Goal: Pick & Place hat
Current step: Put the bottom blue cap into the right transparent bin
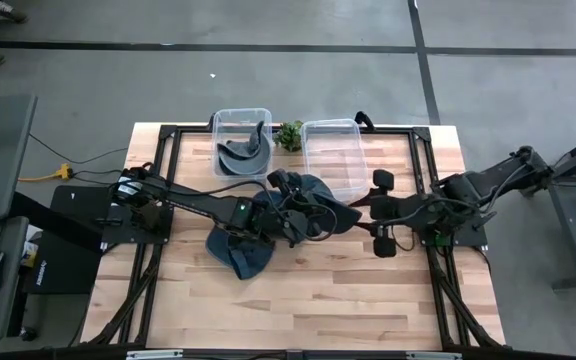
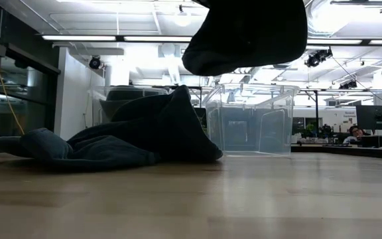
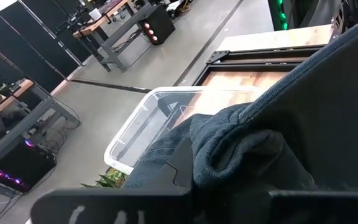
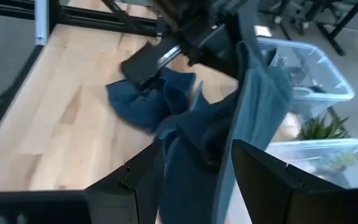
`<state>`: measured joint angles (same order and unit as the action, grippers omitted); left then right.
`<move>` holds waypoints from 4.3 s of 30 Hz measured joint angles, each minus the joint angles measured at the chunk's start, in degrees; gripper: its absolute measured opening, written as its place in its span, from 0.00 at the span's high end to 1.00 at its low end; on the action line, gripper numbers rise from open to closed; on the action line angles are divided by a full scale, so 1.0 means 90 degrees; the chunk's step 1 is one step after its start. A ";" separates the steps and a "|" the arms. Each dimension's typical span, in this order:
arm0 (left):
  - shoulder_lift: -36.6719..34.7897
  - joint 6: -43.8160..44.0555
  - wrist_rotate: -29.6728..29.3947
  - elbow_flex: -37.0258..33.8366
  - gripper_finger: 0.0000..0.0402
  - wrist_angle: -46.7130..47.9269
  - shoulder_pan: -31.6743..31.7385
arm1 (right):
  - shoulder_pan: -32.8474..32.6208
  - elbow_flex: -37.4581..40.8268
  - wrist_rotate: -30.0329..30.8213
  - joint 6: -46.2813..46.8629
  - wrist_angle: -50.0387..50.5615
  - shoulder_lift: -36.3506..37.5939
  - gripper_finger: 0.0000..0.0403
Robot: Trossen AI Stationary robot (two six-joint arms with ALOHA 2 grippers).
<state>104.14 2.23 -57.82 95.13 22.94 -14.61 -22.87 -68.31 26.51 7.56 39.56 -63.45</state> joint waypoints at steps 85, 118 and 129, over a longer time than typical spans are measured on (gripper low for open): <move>-0.0005 -0.2933 -0.1940 0.0814 0.32 -0.1868 -0.0048 | 0.1761 0.0005 0.0453 -0.0942 0.0344 0.0392 1.00; -0.0279 0.0543 0.2528 -0.0145 0.32 -0.0788 0.1463 | 0.1751 0.2068 0.2456 -0.2767 -0.1986 0.3724 1.00; -0.0277 0.0838 0.5136 -0.1029 0.32 -0.3383 0.2300 | 0.1751 0.2074 0.2471 -0.3230 -0.2715 0.3971 1.00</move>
<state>101.65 9.78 -11.60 85.87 -7.51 6.09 -7.11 -49.65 48.75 -21.51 15.13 -27.71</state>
